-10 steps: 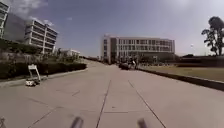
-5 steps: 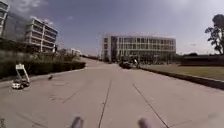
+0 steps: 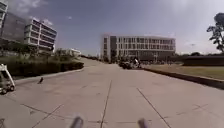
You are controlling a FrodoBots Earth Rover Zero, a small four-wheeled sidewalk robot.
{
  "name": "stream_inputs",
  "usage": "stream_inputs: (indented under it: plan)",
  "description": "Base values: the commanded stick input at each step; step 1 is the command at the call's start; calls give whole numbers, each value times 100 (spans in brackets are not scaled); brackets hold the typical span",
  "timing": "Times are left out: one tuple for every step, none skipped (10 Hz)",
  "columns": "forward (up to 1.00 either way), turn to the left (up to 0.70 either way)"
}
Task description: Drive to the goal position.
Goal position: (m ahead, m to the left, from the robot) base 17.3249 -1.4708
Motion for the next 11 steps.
stream_inputs:
  plan:
    - [100, 0]
    - [100, 0]
    - [100, 0]
    - [100, 0]
    - [100, 0]
    - [100, 0]
    - [100, 0]
    - [100, 0]
    - [100, 0]
    - [100, 0]
    - [100, 0]
